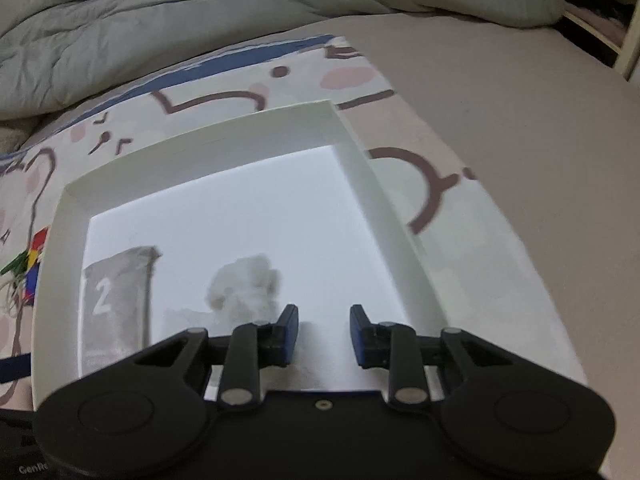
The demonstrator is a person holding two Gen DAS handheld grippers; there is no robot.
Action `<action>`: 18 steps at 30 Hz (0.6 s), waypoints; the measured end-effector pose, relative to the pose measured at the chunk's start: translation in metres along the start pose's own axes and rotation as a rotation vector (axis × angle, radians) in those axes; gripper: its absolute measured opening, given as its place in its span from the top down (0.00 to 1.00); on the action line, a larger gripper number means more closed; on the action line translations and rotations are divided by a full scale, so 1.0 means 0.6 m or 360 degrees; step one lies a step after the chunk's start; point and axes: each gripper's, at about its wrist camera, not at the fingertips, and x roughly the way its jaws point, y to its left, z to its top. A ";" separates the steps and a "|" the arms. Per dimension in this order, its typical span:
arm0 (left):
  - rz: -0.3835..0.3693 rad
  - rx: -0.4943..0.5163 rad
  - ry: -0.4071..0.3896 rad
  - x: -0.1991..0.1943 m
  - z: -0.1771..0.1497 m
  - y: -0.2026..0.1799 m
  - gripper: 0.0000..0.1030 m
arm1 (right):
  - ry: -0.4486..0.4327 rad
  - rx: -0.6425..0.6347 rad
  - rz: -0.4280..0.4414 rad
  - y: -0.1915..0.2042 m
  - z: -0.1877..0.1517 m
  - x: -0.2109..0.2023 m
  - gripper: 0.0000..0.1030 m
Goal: Organize objects
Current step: 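Lower the grey packet into the white tray with the left tool while the right tool drops the cloth there, then withdraw both open tools from the tray toward the headlamp and clip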
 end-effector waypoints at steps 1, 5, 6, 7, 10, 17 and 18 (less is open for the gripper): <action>-0.0003 -0.0008 -0.0003 -0.002 0.000 0.002 0.15 | 0.0006 -0.0014 0.0027 0.007 0.000 0.001 0.72; -0.0020 -0.0031 -0.0023 -0.016 0.001 0.008 0.15 | 0.0073 -0.0093 0.0214 0.048 -0.007 -0.001 0.72; -0.0022 -0.0032 -0.0028 -0.020 0.001 0.009 0.15 | 0.0091 -0.0120 0.0235 0.060 -0.009 -0.002 0.72; -0.0025 -0.0034 -0.0033 -0.024 0.000 0.010 0.15 | 0.0098 -0.0150 0.0230 0.071 -0.011 -0.003 0.72; -0.0031 -0.0049 -0.0052 -0.038 -0.001 0.016 0.15 | 0.0077 -0.0212 0.0201 0.091 -0.011 -0.016 0.72; -0.0072 -0.0104 -0.0140 -0.076 0.002 0.035 0.15 | -0.0040 -0.0174 0.0237 0.087 0.002 -0.067 0.71; -0.0083 -0.0106 -0.0154 -0.083 0.003 0.038 0.15 | -0.0062 -0.0167 0.0247 0.087 0.005 -0.074 0.71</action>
